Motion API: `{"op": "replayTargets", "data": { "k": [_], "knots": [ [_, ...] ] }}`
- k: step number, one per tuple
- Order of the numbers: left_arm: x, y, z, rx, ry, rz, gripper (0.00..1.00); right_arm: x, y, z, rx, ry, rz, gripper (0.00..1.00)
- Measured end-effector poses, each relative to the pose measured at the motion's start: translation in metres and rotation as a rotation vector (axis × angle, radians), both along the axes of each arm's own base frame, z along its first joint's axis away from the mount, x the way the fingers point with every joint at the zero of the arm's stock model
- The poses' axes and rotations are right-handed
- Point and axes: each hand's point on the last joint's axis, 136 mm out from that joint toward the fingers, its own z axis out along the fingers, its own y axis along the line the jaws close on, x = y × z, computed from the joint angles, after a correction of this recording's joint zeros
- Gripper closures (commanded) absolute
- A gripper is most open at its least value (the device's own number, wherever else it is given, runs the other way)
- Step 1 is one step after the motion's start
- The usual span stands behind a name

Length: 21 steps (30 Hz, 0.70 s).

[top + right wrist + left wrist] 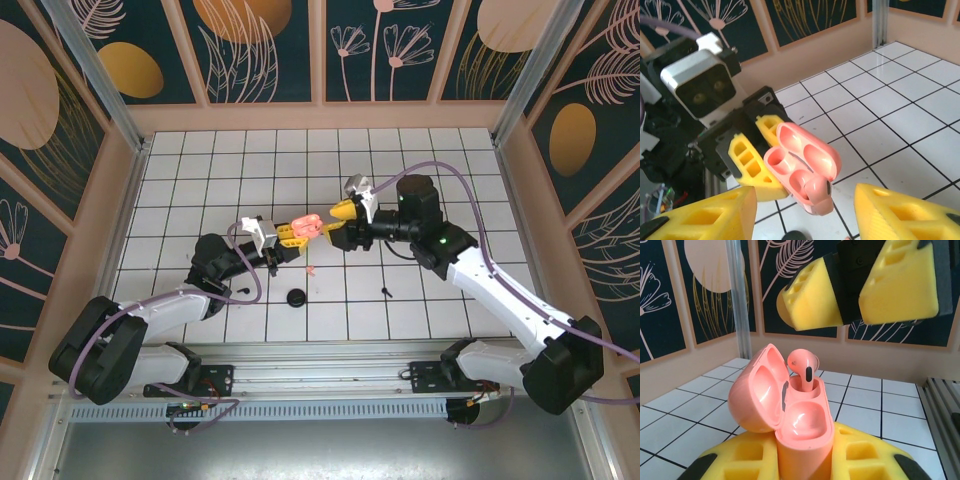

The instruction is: Insert the wireless bluetooth earbuds into the charging case

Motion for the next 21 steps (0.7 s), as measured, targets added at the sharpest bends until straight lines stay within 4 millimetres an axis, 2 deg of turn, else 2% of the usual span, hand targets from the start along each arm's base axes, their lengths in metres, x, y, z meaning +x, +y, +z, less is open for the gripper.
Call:
{"op": "replayTargets", "data": {
  "k": [9,21],
  "knots": [
    [-0.002,-0.001,0.0,0.003,0.001,-0.015,0.88,0.004,0.003,0.003,-0.028,-0.073,0.058,0.49],
    [-0.002,-0.002,0.001,0.002,-0.001,-0.015,0.88,0.005,0.011,-0.007,-0.041,-0.03,0.099,0.56]
  ]
}}
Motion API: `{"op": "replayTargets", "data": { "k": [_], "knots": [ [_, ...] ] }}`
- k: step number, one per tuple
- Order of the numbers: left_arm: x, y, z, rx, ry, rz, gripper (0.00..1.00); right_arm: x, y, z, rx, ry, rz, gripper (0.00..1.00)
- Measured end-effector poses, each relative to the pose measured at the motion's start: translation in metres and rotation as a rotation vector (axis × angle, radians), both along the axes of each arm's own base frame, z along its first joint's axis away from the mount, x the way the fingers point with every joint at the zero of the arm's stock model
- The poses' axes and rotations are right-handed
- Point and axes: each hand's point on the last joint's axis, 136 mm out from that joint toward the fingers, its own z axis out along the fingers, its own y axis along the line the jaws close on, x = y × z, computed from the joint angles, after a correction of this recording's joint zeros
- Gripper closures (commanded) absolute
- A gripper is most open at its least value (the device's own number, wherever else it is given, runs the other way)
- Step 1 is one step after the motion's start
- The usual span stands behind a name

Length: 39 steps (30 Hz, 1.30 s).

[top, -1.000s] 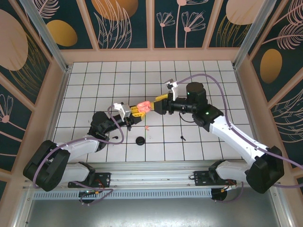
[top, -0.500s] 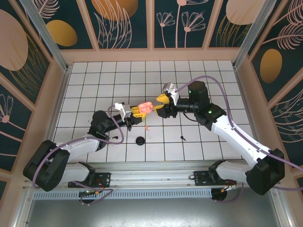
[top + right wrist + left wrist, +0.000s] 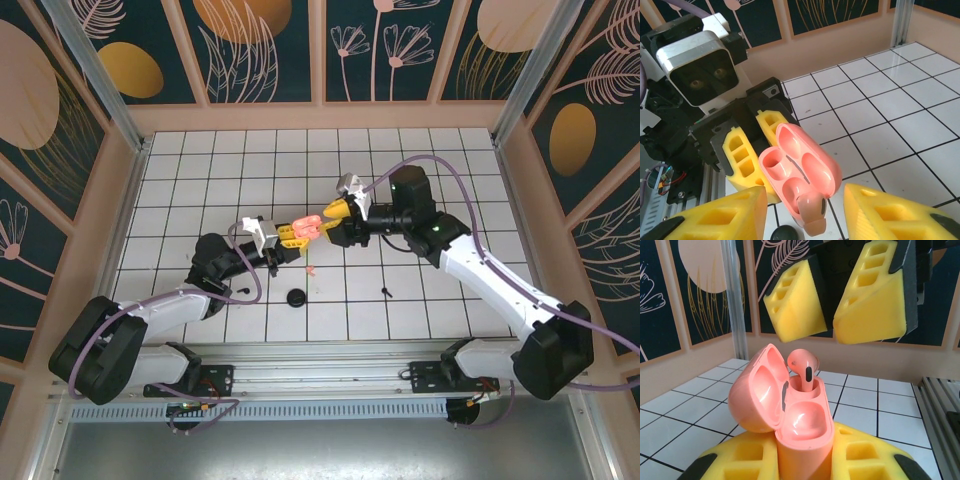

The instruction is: Insert the wireless bluetooth earbuds into the charging case

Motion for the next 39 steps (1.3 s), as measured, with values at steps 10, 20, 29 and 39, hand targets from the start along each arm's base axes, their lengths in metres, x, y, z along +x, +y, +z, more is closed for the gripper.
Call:
{"op": "replayTargets", "data": {
  "k": [10,20,29,39],
  "knots": [
    [0.0,0.0,-0.002,0.007,0.011,0.0,0.87,0.002,0.001,-0.008,-0.02,0.029,-0.002,0.63],
    [0.0,0.0,0.0,0.005,0.008,0.001,0.87,0.004,0.001,-0.011,-0.029,0.037,-0.008,0.74],
    [0.002,0.001,0.001,0.002,0.006,0.013,0.88,0.007,0.002,-0.013,-0.037,0.054,-0.016,0.82],
    [0.01,0.005,0.002,0.001,0.007,0.07,0.88,0.012,0.006,-0.011,-0.065,0.081,-0.09,0.86]
  ]
}}
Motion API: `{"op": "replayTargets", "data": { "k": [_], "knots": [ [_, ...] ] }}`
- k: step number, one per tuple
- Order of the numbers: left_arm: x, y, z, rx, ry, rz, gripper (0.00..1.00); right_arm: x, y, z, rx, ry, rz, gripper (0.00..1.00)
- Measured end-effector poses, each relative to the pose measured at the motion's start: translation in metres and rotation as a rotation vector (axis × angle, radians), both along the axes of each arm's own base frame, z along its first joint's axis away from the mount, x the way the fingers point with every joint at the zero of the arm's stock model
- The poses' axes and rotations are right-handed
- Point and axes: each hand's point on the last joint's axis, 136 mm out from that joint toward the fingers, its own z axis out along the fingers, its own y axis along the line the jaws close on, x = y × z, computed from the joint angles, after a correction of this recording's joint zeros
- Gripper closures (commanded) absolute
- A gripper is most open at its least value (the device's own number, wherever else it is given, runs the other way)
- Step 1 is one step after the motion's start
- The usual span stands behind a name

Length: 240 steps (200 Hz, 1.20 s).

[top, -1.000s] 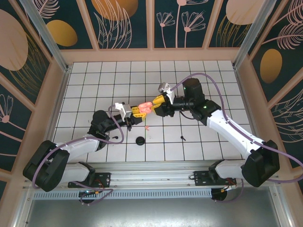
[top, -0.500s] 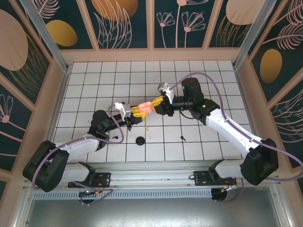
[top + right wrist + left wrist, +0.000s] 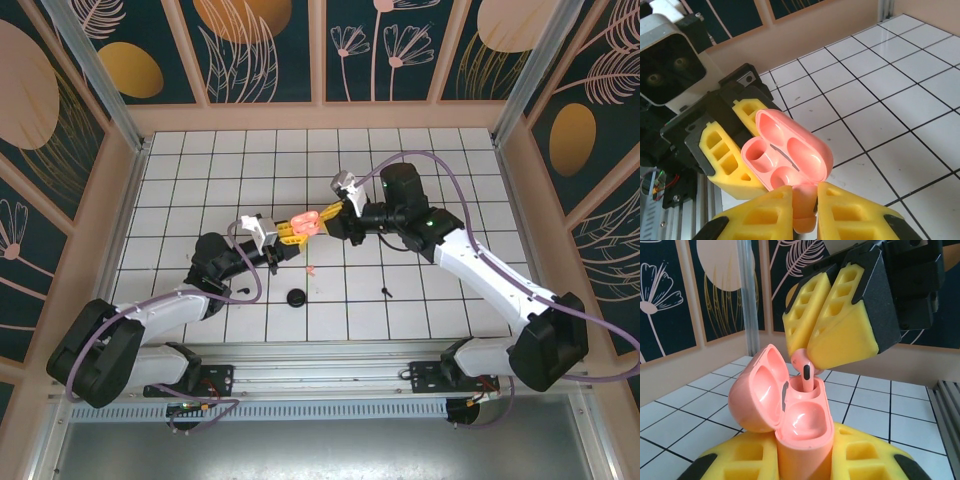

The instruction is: Insert the wireless bluetooth earbuds into the charging case

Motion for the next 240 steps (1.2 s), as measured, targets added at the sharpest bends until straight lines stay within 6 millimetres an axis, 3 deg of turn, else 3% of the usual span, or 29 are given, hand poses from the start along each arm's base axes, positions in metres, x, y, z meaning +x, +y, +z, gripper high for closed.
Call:
{"op": "replayTargets", "data": {
  "k": [66,179,240],
  "knots": [
    [0.01,0.002,-0.014,0.055,0.02,0.081,0.89,0.02,0.004,-0.018,-0.046,0.153,-0.213,0.85],
    [0.018,0.005,-0.022,0.127,-0.017,0.196,0.89,0.027,0.01,-0.028,-0.038,0.35,-0.519,0.85],
    [0.019,0.005,-0.024,0.147,-0.029,0.219,0.89,0.021,0.016,-0.035,-0.047,0.402,-0.546,0.67]
  ]
}}
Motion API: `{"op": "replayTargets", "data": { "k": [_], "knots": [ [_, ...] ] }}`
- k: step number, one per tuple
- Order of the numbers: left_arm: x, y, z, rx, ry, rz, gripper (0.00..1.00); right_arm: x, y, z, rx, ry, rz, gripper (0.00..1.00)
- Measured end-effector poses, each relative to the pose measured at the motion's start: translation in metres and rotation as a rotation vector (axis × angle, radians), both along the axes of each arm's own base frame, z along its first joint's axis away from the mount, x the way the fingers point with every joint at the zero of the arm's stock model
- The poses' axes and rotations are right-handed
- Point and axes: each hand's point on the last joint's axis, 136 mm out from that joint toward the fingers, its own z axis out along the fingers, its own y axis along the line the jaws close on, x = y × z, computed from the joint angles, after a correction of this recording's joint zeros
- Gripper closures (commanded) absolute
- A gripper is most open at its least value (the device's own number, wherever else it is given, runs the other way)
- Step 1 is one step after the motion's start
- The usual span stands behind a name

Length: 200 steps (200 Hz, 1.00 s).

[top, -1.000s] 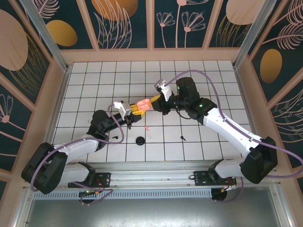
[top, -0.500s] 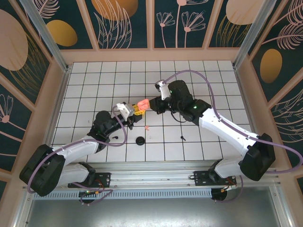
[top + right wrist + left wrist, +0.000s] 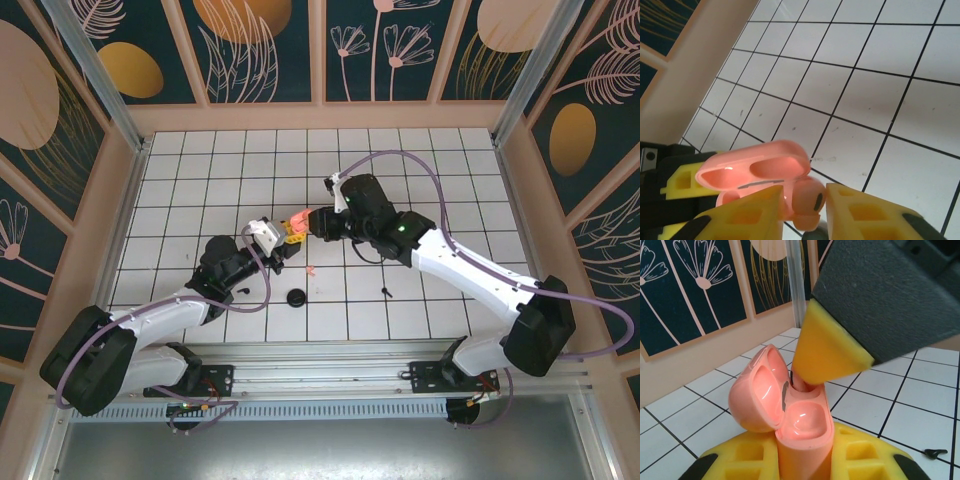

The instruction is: Insert the wireless bluetooth earbuds into the charging case

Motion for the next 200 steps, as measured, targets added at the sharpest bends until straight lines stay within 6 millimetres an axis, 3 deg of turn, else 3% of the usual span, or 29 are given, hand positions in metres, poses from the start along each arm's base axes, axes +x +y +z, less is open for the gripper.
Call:
{"op": "replayTargets", "data": {
  "k": [47,90,111,135,164,200],
  "knots": [
    [0.001,0.001,0.002,-0.001,-0.008,0.007,0.9,-0.005,0.002,0.002,0.01,0.01,0.018,0.5],
    [0.0,0.001,0.002,-0.001,-0.008,0.006,0.9,-0.01,-0.007,0.029,0.064,-0.032,0.011,0.49],
    [0.0,0.001,0.002,-0.001,-0.008,0.006,0.9,-0.013,-0.017,0.046,0.105,-0.058,0.003,0.53],
    [0.0,0.001,0.002,-0.002,-0.008,0.005,0.9,-0.014,-0.03,0.057,0.152,-0.067,-0.014,0.66],
    [0.0,0.0,0.004,-0.006,-0.014,0.002,0.9,-0.015,-0.033,0.052,0.163,-0.042,-0.013,0.74],
    [-0.001,0.0,0.007,-0.015,-0.026,-0.004,0.9,-0.016,-0.029,0.038,0.154,0.001,0.008,0.77]
  ]
}}
